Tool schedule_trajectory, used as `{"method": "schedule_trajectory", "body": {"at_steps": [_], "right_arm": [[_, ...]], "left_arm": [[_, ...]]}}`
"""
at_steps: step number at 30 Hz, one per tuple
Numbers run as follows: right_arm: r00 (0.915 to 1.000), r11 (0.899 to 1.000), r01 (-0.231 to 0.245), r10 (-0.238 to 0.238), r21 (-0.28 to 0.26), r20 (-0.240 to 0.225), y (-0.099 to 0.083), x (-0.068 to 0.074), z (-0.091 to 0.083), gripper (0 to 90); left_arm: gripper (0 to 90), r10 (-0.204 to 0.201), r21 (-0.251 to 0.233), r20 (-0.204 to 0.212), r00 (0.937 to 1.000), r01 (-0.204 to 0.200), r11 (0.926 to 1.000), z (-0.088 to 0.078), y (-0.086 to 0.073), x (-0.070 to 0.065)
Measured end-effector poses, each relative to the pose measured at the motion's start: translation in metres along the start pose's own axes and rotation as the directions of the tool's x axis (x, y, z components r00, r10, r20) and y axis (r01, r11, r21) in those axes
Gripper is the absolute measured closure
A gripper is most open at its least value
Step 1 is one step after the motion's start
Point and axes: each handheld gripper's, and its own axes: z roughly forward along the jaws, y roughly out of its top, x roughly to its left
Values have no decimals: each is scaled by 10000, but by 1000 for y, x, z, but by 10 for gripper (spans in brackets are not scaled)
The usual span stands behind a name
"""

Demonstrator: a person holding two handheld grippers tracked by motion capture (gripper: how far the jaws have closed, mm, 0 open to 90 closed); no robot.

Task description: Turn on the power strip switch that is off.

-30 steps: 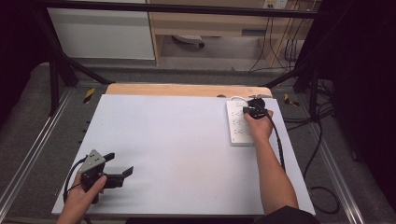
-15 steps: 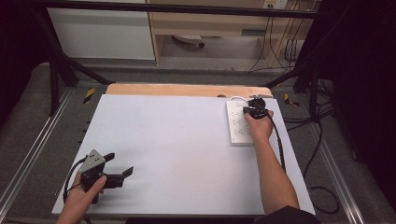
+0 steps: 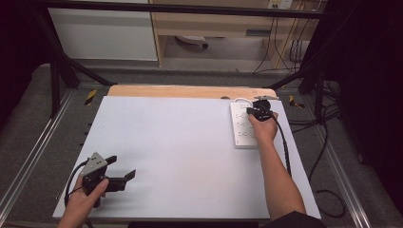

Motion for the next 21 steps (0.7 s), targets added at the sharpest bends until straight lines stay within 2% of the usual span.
{"method": "schedule_trajectory", "body": {"at_steps": [14,21], "right_arm": [[9997,9995,44,-51,-316,-225,6,1,-11,900],[9993,9992,40,-56,-402,-379,8,2,-16,851]], "left_arm": [[55,-5,-5,-30,10000,5,10000,-1,0,1],[55,8,8,-23,10000,-8,10000,0,0,0]]}}
